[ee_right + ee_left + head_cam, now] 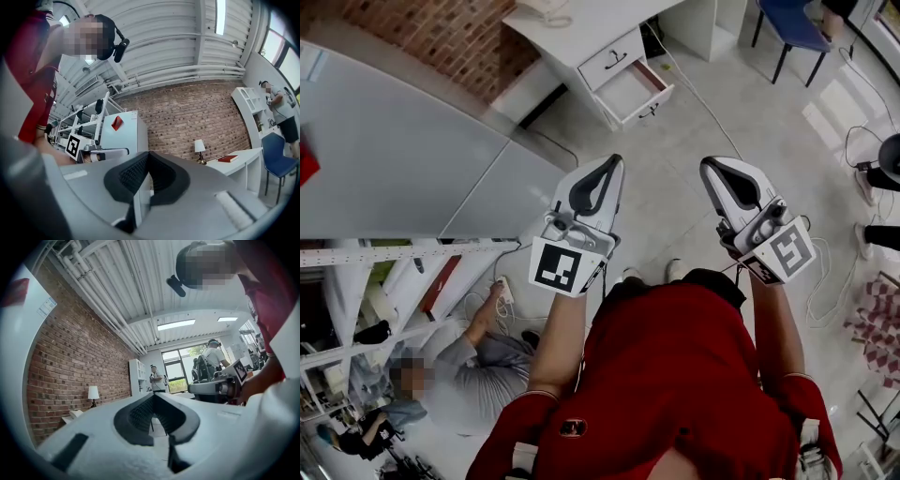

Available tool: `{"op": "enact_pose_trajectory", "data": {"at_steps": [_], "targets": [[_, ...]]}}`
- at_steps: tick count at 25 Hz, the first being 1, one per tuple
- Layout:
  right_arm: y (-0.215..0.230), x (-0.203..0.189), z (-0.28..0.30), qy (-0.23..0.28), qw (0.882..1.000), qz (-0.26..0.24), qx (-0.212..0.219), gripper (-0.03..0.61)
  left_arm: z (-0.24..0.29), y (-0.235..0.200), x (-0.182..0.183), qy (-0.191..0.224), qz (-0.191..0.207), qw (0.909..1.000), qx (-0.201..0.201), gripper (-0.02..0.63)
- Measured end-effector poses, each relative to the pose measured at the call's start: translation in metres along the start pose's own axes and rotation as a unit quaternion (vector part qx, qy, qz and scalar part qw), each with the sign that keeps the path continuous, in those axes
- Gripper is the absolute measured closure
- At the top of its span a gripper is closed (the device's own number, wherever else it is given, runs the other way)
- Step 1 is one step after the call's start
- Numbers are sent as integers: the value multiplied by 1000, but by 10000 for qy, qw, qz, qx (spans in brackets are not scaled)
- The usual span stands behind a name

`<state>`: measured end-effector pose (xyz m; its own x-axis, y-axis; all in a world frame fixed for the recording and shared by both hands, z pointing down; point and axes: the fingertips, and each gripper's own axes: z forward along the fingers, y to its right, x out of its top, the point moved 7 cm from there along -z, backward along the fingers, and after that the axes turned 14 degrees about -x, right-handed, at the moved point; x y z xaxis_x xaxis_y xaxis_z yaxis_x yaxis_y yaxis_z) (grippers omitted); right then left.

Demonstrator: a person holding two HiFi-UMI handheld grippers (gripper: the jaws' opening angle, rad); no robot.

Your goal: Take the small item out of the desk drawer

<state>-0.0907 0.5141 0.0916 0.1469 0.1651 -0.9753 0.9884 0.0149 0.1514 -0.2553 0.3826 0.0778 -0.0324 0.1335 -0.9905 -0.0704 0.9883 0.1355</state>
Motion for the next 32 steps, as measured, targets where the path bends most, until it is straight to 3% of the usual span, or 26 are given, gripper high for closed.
{"op": "enact_pose_trajectory", "data": {"at_steps": [6,13,19,23,32], "targets": [[37,-6,8,-84,9994,173,290,566,19,-4,-12,-110,-109,9993,336,614],[65,-27,44,-393,9983,-215,373,566,28,-31,-41,-232,-169,9985,470,614],[79,-41,103,-439,9973,-233,537,566,45,-92,-63,-96,-190,9976,652,614],[106,-54,154,-736,9943,-539,552,566,74,-139,-80,41,-323,9969,720,614],[165,-112,288,-1496,9811,-836,898,566,116,-246,-148,-262,-473,9973,489,614]]}}
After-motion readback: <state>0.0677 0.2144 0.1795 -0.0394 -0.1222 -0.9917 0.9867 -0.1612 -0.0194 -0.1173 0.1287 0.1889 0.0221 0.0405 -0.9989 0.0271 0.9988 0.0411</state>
